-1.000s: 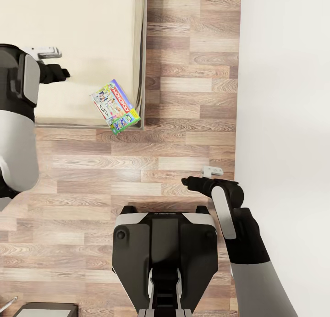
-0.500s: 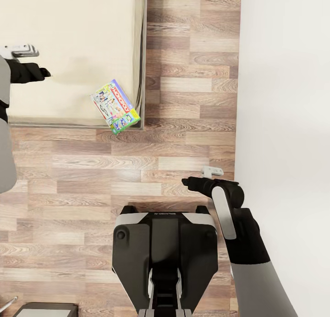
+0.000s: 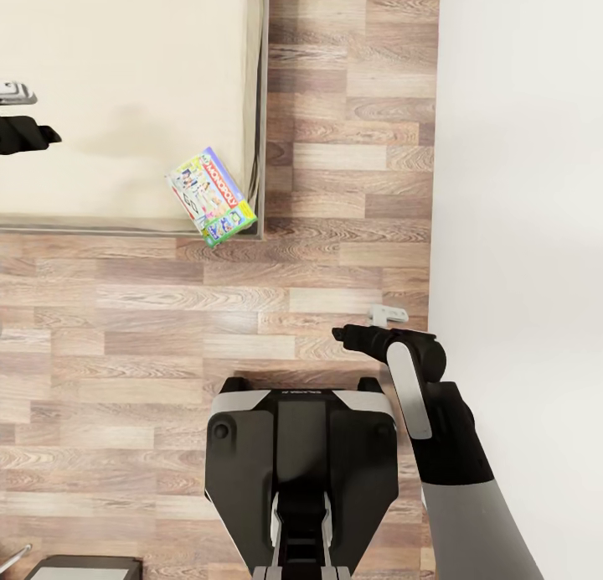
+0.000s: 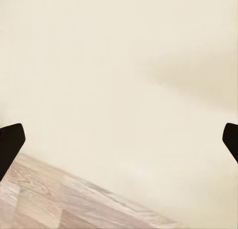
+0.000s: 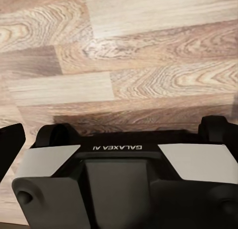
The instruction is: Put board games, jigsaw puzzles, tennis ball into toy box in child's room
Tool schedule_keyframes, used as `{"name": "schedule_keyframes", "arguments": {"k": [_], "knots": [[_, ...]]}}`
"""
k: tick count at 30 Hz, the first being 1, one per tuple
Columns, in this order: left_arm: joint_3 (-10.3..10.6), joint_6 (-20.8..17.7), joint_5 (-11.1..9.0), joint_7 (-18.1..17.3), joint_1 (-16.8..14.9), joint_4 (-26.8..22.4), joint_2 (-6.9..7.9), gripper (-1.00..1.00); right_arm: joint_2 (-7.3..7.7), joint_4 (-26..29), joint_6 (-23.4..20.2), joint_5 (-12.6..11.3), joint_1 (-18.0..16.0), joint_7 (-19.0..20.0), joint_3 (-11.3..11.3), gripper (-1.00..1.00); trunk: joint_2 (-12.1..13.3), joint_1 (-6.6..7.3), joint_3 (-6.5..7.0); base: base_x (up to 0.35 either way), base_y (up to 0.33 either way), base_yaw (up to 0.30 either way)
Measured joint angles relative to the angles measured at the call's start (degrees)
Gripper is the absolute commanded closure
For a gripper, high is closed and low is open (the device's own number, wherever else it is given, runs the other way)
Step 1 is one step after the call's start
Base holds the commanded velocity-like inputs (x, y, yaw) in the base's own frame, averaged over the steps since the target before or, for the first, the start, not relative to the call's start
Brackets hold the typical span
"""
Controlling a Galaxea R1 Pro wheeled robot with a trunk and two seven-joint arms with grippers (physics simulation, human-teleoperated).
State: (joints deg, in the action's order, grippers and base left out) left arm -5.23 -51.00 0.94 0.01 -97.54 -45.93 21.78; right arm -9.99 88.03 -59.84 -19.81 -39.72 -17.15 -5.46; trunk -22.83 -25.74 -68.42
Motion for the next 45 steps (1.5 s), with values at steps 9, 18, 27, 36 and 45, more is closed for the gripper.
{"name": "schedule_keyframes", "arguments": {"k": [9, 18, 27, 36, 45], "knots": [[0.09, 0.01, 0.09, -3.31, 0.38, -0.07, 2.31, -1.00, 0.00, 0.00, 0.00, 0.05, 0.03, -0.07, 0.22, -1.00, 0.00, 0.00, 0.79, 0.000, 0.000, 0.000], [0.15, 0.02, 0.06, -5.29, 0.59, -0.08, 3.52, -1.00, 0.00, 0.00, 0.00, 0.12, 0.10, -0.16, 0.43, -1.00, 0.00, 0.00, 1.63, 0.000, 0.000, 0.000], [0.31, -0.06, 0.07, -5.67, 0.61, -0.23, 3.59, -1.00, 0.00, 0.00, 0.00, 0.35, 0.11, -0.24, 0.33, -1.00, 0.00, 0.00, 2.47, 0.000, 0.000, 0.000], [0.88, -0.07, 0.13, -5.67, 0.84, -0.26, 3.62, -1.00, 0.00, 0.00, 0.00, 0.68, 0.11, -0.26, 0.32, -1.00, 0.00, 0.00, 3.32, 0.000, 0.000, 0.000], [0.94, 0.01, 0.15, -5.58, 1.27, -0.26, 3.62, -1.00, 0.00, 0.00, 0.00, 0.76, 0.11, -0.26, 0.29, -1.00, 0.00, 0.00, 4.16, 0.000, 0.000, 0.000]]}}
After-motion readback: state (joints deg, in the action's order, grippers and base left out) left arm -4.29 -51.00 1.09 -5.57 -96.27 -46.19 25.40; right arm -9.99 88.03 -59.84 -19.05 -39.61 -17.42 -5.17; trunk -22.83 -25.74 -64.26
